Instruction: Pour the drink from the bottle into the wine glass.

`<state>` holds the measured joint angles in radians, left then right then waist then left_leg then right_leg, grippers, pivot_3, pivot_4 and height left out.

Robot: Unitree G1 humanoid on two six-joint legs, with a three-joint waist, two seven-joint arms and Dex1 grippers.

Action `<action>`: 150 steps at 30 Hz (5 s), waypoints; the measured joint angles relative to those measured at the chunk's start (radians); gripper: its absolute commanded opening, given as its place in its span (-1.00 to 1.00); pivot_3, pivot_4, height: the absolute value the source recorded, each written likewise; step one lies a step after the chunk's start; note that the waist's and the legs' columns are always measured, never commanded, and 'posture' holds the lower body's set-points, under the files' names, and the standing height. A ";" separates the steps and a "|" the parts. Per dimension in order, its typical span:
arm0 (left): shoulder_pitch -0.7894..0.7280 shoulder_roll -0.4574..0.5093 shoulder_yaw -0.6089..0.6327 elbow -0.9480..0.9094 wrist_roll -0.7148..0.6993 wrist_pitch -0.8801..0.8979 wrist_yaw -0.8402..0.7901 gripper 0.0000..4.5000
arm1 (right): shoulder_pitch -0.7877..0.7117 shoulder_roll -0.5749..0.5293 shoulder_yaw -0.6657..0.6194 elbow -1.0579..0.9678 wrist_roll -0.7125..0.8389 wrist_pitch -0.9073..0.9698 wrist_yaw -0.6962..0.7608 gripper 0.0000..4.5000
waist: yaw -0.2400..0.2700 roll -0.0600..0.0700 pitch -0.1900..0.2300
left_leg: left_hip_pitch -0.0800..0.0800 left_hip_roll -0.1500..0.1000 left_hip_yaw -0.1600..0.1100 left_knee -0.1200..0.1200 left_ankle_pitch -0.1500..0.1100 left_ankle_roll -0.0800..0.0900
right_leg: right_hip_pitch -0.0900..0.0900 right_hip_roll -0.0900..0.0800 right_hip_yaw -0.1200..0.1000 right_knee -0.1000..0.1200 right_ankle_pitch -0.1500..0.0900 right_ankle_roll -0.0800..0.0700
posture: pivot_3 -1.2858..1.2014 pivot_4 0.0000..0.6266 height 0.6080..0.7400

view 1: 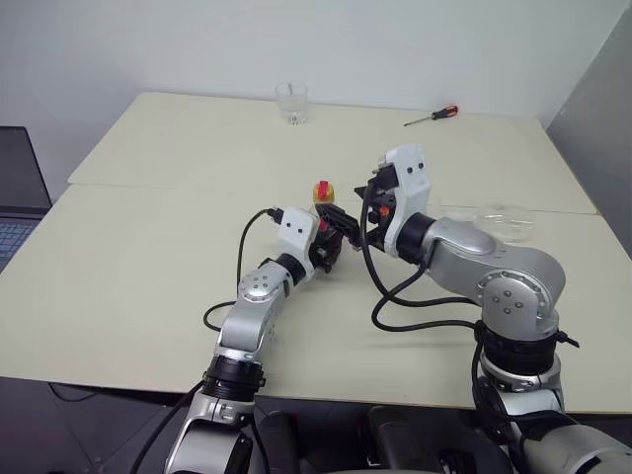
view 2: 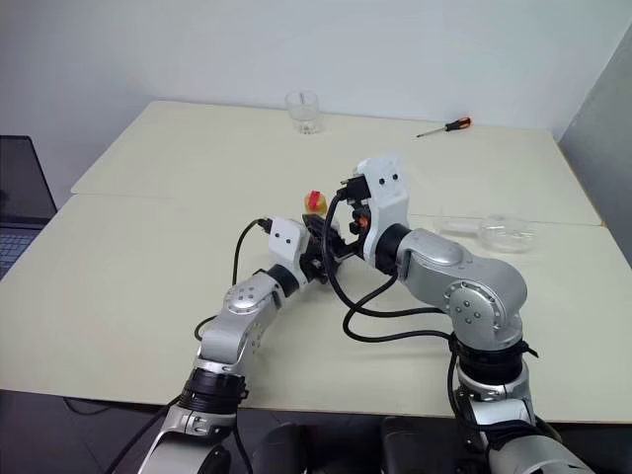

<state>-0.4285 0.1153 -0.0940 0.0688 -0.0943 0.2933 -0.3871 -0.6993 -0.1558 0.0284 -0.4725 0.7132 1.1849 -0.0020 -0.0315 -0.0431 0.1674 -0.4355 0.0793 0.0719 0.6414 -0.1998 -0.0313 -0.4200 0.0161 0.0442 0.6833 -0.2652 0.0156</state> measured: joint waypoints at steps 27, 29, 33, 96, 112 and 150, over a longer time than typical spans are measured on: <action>0.029 0.009 -0.053 -0.042 0.017 -0.009 0.003 -0.22 | -0.048 0.065 0.034 0.149 -0.147 -0.062 0.069 -0.20 | 0.000 0.000 0.000 | -0.001 0.000 0.000 0.000 0.000 0.000 | 0.000 0.000 0.000 -0.001 0.000 0.000 | 0.03 -0.52 1.00; 0.034 0.010 -0.053 -0.053 0.017 -0.005 0.004 -0.25 | -0.049 0.065 0.033 0.147 -0.146 -0.062 0.073 -0.20 | 0.000 0.000 0.000 | -0.001 0.000 0.000 0.000 0.000 0.000 | 0.000 0.000 0.000 -0.001 0.000 0.000 | 0.03 -0.52 1.00; 0.034 0.010 -0.050 -0.064 0.017 -0.001 0.005 -0.26 | -0.059 0.061 0.032 0.147 -0.146 -0.058 0.084 -0.20 | 0.000 0.000 0.000 | -0.001 0.000 0.000 0.000 0.000 0.000 | 0.000 0.000 0.000 -0.001 0.000 0.000 | 0.03 -0.52 1.00; 0.065 -0.011 -0.053 -0.090 0.001 0.030 0.015 -0.59 | 0.016 -0.249 -0.085 -0.003 -0.099 -0.074 0.520 1.00 | -0.002 0.002 0.002 | 0.000 0.000 -0.004 -0.002 0.000 0.000 | -0.001 0.000 0.000 -0.002 0.000 0.000 | 0.03 -0.52 1.00; 0.064 -0.011 -0.050 -0.085 0.002 0.029 0.031 -0.60 | -0.080 -0.016 -0.041 -0.027 -0.121 0.176 0.171 1.00 | 0.000 0.002 0.002 | -0.001 -0.001 -0.006 -0.002 0.000 0.000 | -0.001 0.000 -0.001 -0.002 -0.001 -0.001 | 0.03 -0.52 1.00; 0.064 -0.020 -0.047 -0.075 0.002 0.030 0.052 -0.60 | -0.140 0.084 -0.004 0.074 -0.221 0.176 0.114 -0.48 | -0.001 0.002 0.002 | -0.001 0.000 -0.006 -0.002 0.000 0.000 | -0.001 0.000 -0.001 -0.002 -0.001 0.000 | 0.03 -0.52 1.00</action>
<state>-0.3642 0.0955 -0.1408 -0.0060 -0.0923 0.3228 -0.3347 -0.8392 -0.0717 0.0244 -0.3986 0.4923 1.3612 0.1117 -0.0322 -0.0408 0.1689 -0.4361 0.0790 0.0657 0.6391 -0.1999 -0.0312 -0.4208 0.0163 0.0432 0.6811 -0.2659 0.0153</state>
